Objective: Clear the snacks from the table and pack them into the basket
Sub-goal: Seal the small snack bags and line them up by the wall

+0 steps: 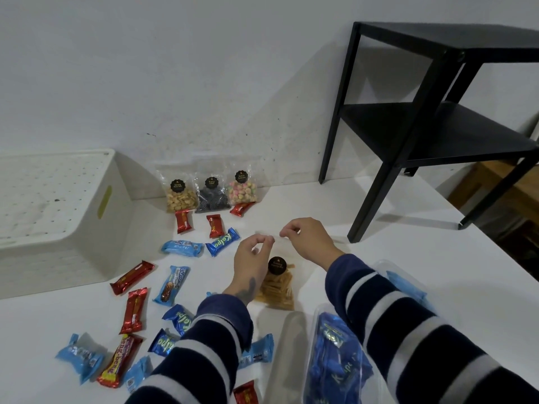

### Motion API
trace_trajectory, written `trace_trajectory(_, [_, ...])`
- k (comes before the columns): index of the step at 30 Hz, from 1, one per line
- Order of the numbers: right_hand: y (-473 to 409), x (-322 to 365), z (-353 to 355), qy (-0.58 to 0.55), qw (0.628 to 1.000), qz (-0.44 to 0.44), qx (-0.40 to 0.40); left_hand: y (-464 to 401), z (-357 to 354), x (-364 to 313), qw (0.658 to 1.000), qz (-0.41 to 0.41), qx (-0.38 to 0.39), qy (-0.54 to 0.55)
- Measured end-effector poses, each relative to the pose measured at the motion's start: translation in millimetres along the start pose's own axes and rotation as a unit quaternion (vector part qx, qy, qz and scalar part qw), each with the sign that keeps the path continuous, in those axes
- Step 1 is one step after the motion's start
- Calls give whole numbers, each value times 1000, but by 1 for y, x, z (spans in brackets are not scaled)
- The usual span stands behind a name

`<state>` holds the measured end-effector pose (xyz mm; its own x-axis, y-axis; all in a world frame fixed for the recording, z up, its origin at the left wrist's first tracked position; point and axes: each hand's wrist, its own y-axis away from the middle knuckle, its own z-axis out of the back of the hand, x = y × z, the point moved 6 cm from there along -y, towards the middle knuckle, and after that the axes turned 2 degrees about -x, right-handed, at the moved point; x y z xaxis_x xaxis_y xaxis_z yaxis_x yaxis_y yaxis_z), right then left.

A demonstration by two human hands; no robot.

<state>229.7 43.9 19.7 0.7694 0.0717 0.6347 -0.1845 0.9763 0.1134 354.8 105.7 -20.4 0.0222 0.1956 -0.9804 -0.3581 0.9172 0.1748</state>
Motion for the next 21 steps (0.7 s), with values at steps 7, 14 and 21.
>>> trace_trajectory(7, [-1, -10, -13, -76, 996, 9, -39, 3, 7, 45, 981, -39, 77, -176])
trace_trajectory(14, [23, -40, -70, -110, 987, -89, 73, -7, 11, 65, 978, -38, 55, -196])
trace_trajectory(21, [-19, -48, -54, -133, 987, -80, 38, -33, 20, 51, 976, -83, 17, -198])
